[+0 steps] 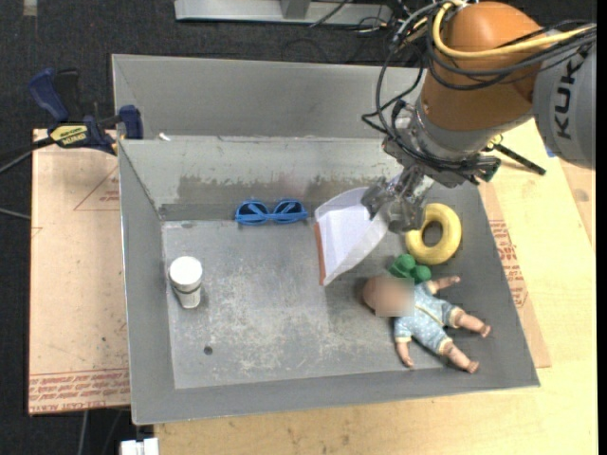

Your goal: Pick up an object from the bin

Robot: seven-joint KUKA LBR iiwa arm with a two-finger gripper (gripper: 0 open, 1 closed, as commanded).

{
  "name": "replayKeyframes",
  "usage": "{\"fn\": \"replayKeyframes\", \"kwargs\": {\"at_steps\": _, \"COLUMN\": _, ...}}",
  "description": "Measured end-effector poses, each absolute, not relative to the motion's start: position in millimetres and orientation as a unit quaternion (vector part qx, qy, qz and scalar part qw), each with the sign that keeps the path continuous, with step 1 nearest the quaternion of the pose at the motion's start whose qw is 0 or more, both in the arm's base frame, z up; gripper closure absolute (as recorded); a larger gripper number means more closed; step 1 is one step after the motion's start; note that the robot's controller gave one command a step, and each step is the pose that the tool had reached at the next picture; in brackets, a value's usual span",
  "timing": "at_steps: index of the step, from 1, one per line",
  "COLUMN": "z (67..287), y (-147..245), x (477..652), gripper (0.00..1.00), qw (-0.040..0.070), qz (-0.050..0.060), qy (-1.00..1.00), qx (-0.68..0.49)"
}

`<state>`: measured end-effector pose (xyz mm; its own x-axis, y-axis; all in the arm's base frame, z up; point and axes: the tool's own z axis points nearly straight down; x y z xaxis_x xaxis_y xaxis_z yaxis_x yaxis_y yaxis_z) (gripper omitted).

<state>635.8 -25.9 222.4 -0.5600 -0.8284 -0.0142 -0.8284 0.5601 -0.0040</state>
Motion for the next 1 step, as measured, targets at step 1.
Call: {"fn": "replayKeyframes", "kwargs": {"at_steps": 1, "z": 220.9, "y": -25.9, "x": 635.0, "gripper": 1.00, "qw": 0.006, "qz": 0.003, "qy": 0.883, "qx": -0.469}}
